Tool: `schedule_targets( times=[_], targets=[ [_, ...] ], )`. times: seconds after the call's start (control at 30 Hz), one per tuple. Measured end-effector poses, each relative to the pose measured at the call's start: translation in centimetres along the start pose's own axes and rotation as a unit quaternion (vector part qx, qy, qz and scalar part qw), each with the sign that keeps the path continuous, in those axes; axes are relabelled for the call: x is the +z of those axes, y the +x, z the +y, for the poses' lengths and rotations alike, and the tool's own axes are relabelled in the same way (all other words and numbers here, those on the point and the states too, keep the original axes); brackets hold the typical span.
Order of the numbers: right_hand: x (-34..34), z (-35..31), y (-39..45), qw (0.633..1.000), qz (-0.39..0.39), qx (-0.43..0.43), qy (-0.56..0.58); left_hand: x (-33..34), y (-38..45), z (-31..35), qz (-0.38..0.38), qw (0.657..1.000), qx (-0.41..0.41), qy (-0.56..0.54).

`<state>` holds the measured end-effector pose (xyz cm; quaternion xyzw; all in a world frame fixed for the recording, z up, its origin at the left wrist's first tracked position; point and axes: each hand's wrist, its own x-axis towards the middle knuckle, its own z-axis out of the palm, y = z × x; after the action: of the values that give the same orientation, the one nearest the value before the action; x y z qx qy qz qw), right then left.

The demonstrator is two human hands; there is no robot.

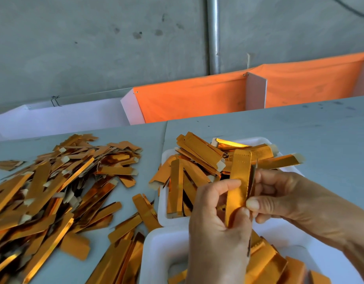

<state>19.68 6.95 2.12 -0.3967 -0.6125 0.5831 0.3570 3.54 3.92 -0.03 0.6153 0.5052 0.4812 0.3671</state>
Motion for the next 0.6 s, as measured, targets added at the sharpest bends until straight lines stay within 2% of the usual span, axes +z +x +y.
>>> schedule_targets(
  times=[0.37,0.6],
  targets=[
    [0.6,-0.1,0.2,0.999,0.048,-0.003,0.003,-0.5,0.0,0.3,-0.024,0.999,0.032,-0.01],
    [1.3,0.5,0.5,0.995,0.086,-0.045,-0.007,-0.7,0.1,-0.3,-0.04,0.998,0.034,-0.032]
  ],
)
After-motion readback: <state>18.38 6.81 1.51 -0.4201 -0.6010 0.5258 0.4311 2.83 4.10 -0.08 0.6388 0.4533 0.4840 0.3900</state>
